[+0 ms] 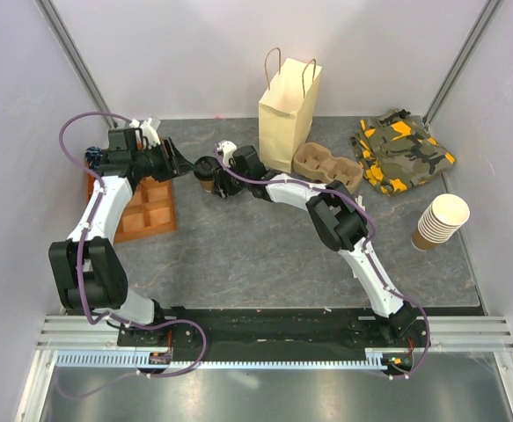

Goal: Pack the takeout coffee

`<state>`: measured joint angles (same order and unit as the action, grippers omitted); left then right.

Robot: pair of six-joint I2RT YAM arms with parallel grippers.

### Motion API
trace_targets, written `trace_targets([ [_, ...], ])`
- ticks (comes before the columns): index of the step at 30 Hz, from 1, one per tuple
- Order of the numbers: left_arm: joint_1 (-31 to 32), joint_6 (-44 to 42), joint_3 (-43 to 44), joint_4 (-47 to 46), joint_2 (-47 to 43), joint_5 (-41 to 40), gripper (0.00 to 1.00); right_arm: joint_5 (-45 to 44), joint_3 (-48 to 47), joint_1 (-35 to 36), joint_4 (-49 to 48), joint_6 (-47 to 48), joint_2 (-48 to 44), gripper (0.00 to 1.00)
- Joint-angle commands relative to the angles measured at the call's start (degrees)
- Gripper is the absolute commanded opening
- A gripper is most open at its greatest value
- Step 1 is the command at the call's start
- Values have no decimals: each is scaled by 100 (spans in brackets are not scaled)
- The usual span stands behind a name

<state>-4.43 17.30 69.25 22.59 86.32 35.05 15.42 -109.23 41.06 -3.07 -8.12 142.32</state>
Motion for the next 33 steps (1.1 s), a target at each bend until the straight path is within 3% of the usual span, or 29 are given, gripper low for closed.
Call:
trace_targets([
  [1, -41, 1, 71, -35, -203, 213, 57, 207, 226, 25, 253, 407, -686, 59],
  [6, -32, 19, -43, -62, -423, 458, 61, 435, 884, -19, 1105, 733, -2048, 65],
  [12, -32, -139, -289, -79, -827, 898, 62, 629, 1255, -221, 3248, 1794, -3596, 71],
  [13, -23, -157, -324, -79, -897, 959, 62, 655, 1307, -299, 3869, 2127, -3885, 72],
  [15, -23, -244, -360, -62, -994, 1039, 63, 699, 1457, -677, 4609, 2340, -4132, 87],
  [17, -23, -428, -351, 8, -1109, 1127, 63, 708, 1449, -1150, 5112, 2725, -4344, 87],
  [22, -23, -710, -132, 263, -1100, 1136, 63, 164, 1159, -1986, 6282, 3509, -4327, 78],
  [26, -23, -658, -44, 272, -1039, 1171, 63, -399, 834, -2409, 6783, 3870, -4029, 61],
  [33, -23, -719, -26, 334, -977, 1083, 63, -742, 745, -2822, 6873, 4310, -3475, 56],
])
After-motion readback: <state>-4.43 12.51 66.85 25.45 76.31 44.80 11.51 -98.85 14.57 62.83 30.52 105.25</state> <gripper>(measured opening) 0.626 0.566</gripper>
